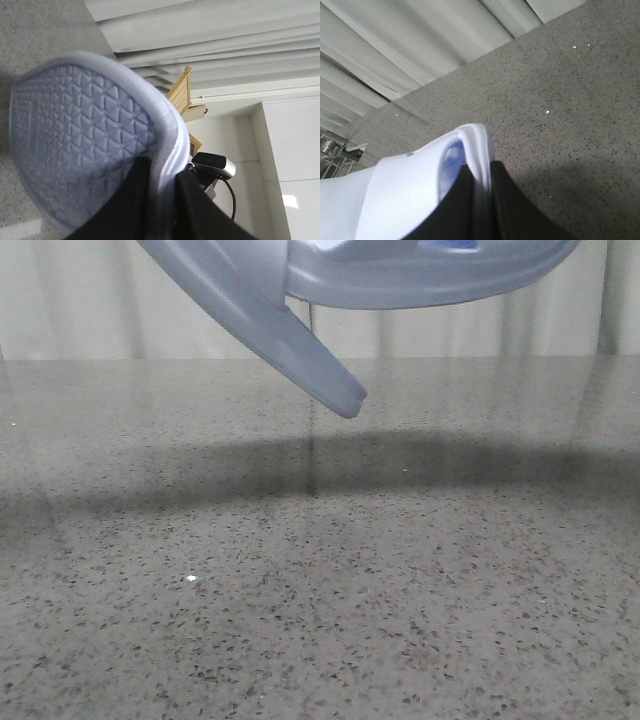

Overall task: Insert blue slippers together front up
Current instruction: 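Bring the right-held slipper over the left-held slipper, stacking them sole to top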

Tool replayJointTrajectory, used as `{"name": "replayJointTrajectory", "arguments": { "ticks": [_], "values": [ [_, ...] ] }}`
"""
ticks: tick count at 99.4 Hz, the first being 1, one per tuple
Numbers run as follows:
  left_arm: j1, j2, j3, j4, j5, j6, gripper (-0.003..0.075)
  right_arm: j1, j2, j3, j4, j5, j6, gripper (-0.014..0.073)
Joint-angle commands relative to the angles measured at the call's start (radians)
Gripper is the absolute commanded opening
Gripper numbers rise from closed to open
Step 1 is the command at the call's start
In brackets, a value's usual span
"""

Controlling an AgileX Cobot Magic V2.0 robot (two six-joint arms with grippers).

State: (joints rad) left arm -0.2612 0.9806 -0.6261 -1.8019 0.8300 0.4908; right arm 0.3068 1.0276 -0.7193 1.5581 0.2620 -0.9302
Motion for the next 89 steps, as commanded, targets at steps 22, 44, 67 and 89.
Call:
{"name": "replayJointTrajectory", "arguments": {
  "ticks": [22,44,67,89],
  "values": [
    [-0.045,0.007,-0.030,-0.058,0.190,0.019,0.0016,0.036,-0.014,-0.040,-0.024,0.042,-0.108,-0.0106],
    [-0.045,0.007,-0.030,-0.058,0.123,0.036,0.0016,0.036,-0.014,-0.040,-0.171,0.003,-0.108,0.0104],
    [-0.045,0.007,-0.030,-0.028,0.026,0.036,0.0016,0.036,-0.016,-0.040,-0.201,-0.028,-0.108,0.0457],
    [-0.045,0.007,-0.030,-0.022,-0.064,0.036,0.0016,0.036,-0.100,-0.040,-0.237,-0.054,-0.108,0.0474]
  ]
}}
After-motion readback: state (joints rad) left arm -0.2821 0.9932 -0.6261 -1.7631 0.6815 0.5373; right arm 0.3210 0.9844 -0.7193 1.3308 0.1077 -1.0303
